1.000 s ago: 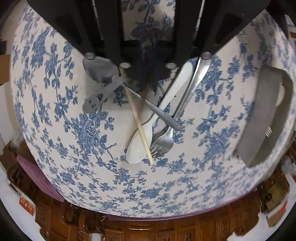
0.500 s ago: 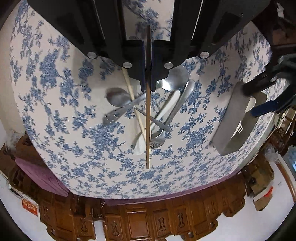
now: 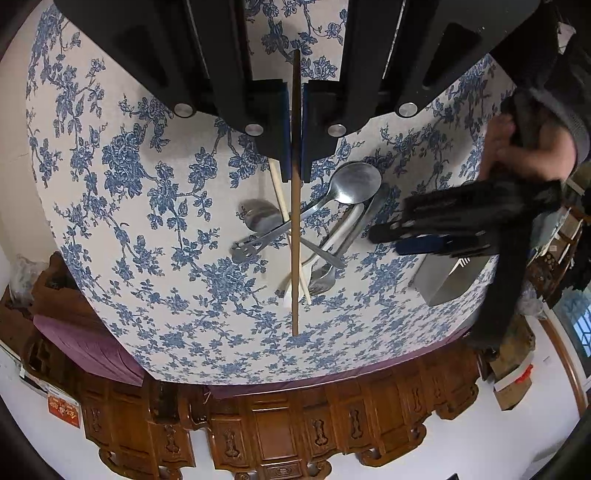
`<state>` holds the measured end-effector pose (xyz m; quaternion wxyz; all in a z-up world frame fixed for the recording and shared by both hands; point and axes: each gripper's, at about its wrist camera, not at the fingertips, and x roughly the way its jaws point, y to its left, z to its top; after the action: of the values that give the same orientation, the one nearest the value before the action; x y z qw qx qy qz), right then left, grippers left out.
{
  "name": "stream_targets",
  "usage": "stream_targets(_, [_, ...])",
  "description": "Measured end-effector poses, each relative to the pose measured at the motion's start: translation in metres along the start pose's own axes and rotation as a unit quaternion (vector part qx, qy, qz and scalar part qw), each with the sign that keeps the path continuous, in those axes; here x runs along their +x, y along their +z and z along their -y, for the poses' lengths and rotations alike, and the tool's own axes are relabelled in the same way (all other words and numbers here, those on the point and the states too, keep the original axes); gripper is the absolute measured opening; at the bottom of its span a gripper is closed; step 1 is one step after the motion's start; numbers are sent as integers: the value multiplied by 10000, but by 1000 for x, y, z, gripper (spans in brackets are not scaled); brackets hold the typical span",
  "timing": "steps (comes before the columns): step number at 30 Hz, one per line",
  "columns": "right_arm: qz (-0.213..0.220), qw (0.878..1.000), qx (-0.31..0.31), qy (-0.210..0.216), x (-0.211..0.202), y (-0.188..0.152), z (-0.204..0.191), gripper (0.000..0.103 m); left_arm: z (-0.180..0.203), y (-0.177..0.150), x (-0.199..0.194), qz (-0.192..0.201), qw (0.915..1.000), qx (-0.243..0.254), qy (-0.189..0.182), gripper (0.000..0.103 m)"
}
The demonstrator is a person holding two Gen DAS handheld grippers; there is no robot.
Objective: Organize utensils
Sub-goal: 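Grasp a metal fork with the left gripper while the right gripper holds the chopstick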
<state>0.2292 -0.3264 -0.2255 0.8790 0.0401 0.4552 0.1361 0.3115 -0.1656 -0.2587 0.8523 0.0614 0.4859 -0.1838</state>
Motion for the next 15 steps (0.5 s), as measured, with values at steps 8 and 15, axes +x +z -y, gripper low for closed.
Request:
stream_targets(8, [-21, 10000, -35, 63, -1, -2, 0, 6, 1, 21, 26, -233, 9996, -127, -77, 30])
stream_targets(15, [15, 9999, 23, 129, -3, 0, 3, 6, 9, 29, 39, -409, 9990, -13, 193, 27])
